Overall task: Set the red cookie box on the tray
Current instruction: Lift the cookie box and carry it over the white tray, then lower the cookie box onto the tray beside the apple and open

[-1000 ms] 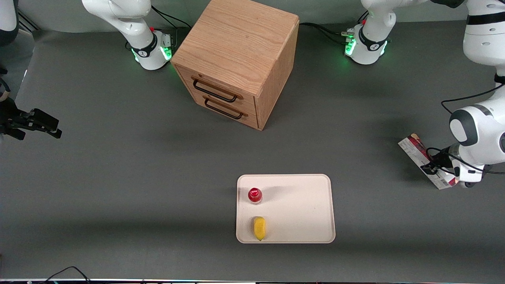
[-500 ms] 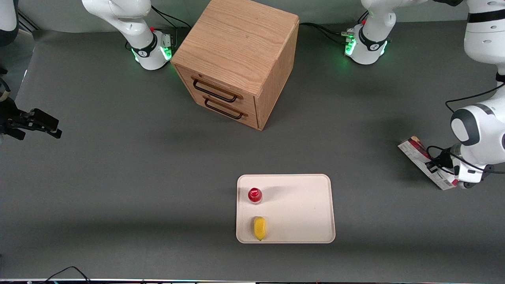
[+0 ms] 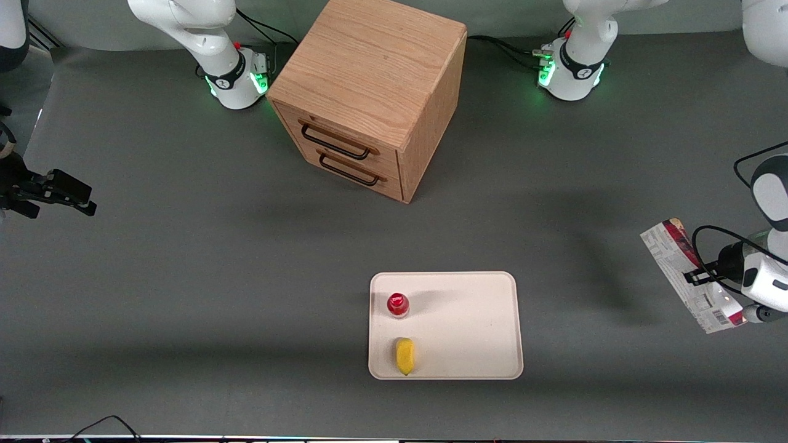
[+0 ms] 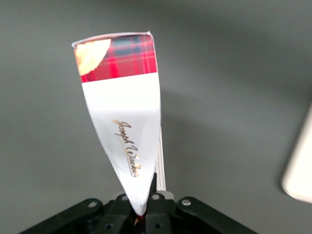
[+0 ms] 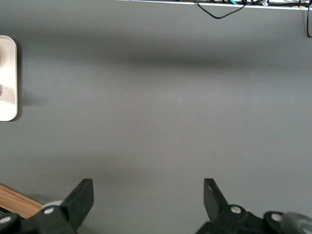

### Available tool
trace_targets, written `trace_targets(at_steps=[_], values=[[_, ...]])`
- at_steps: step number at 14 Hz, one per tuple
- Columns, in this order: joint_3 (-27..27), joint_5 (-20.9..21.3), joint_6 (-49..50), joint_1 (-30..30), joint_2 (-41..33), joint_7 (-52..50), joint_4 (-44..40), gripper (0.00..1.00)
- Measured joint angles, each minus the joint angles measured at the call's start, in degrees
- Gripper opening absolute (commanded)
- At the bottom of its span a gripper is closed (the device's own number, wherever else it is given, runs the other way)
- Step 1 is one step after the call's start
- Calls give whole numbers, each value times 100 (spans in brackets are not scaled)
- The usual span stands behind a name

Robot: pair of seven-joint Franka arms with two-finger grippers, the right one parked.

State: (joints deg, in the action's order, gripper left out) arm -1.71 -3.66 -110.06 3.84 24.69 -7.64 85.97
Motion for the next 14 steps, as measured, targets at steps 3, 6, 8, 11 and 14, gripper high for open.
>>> trace_targets(at_steps=[3, 6, 8, 11, 14], values=[[241, 145, 815, -349, 197, 0, -994, 0], [286, 199, 1110, -826, 895, 0, -2139, 0], [300, 202, 1063, -1234, 1401, -74, -2662, 0], [333, 204, 765, -1830, 2004, -500, -3084, 0], [350, 210, 489, -2126, 2583, -593, -3214, 0]])
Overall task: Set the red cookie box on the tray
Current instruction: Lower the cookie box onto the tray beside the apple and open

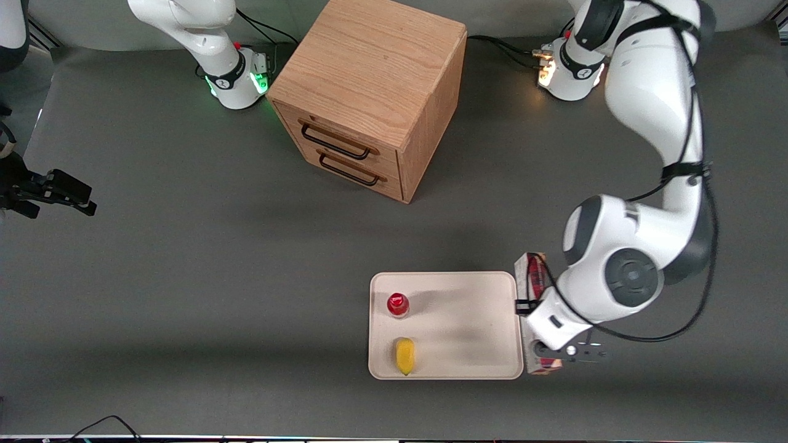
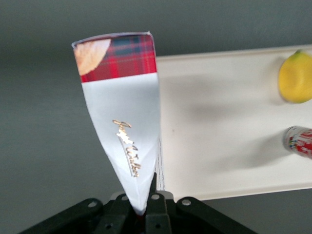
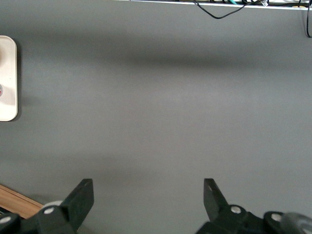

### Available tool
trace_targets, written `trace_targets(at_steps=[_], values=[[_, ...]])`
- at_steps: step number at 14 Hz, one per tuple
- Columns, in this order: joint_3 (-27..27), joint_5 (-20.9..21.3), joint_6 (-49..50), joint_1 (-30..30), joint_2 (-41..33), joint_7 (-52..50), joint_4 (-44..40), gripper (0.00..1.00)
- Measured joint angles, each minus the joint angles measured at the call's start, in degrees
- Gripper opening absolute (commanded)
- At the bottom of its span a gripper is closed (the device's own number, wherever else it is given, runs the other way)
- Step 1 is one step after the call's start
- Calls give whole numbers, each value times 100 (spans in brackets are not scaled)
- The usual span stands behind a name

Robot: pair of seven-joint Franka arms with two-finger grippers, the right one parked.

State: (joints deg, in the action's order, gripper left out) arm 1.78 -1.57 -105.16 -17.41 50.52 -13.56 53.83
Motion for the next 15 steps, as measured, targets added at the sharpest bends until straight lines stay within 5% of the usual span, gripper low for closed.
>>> trace_targets(at_steps=[11, 12, 13, 15], values=[[-347, 7, -1150, -440, 1044, -7, -47, 0], [-355, 7, -1144, -440, 1044, -7, -49, 80], [-362, 7, -1144, -440, 1044, -7, -48, 100], [-390, 28, -1173, -438, 1045, -6, -45, 100]])
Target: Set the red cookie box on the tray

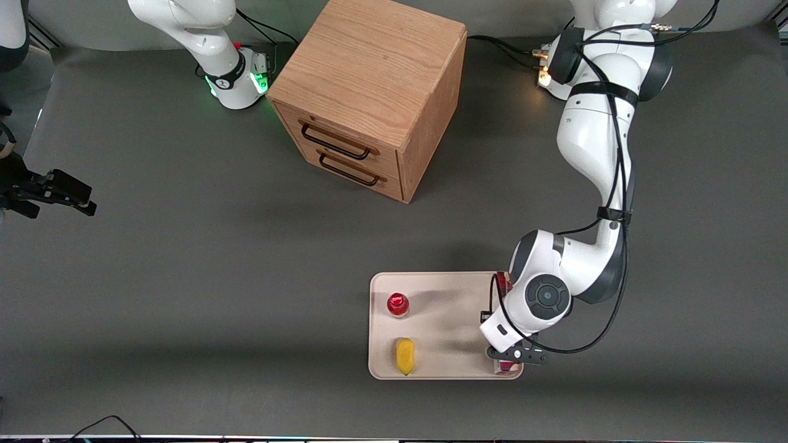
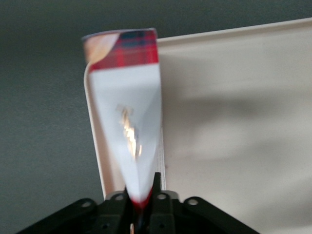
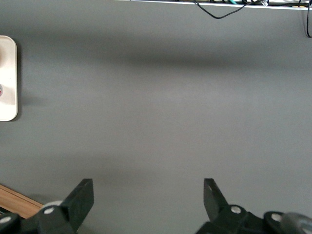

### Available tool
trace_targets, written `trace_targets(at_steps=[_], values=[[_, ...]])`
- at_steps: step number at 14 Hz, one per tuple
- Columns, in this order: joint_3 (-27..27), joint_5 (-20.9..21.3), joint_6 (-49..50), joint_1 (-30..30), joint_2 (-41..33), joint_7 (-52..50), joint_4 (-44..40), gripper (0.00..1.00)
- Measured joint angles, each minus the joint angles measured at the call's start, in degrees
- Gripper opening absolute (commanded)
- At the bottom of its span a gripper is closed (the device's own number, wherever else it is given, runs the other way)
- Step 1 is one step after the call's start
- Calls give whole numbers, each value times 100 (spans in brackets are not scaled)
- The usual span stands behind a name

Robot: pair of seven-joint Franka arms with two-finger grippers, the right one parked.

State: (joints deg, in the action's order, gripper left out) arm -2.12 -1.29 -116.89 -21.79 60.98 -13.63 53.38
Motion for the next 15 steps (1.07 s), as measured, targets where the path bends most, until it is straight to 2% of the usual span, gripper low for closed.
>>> trace_targets(at_steps=[3, 7, 15], values=[[-26, 2, -353, 106, -120, 0, 101, 100], [150, -62, -711, 578, -1046, 0, 869, 100], [216, -75, 789, 1582, -3241, 265, 2115, 100]])
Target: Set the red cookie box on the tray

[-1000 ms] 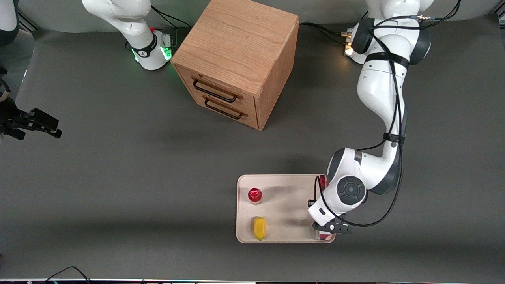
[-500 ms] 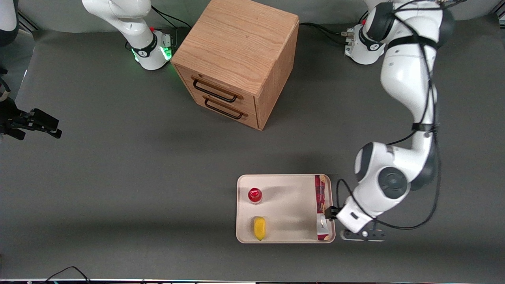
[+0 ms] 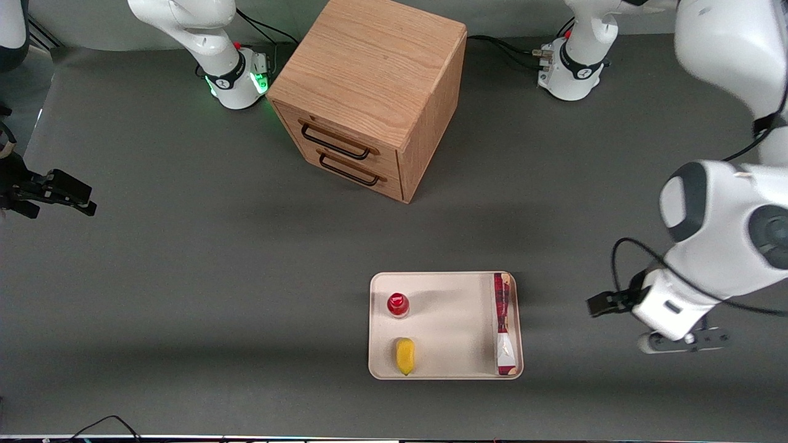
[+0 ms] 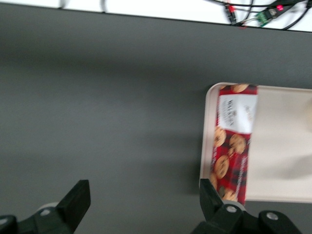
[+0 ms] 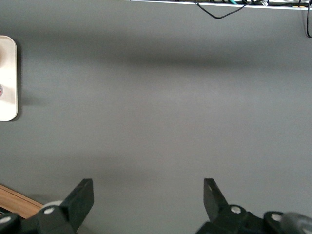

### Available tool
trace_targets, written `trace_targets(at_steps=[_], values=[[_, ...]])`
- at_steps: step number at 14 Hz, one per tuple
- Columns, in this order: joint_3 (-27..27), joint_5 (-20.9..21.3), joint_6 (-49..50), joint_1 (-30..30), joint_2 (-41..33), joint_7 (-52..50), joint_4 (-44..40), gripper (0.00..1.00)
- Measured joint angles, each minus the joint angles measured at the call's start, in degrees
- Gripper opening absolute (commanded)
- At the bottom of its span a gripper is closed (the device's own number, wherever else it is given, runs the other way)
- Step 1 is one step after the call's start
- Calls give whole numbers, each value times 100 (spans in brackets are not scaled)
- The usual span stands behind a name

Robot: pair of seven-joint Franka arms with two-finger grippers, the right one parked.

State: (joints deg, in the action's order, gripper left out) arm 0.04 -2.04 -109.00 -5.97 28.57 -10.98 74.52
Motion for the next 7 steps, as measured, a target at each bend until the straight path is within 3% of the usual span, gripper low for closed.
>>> trace_targets(at_steps=[7], values=[[228, 38, 1107, 808, -1821, 621, 1111, 100]])
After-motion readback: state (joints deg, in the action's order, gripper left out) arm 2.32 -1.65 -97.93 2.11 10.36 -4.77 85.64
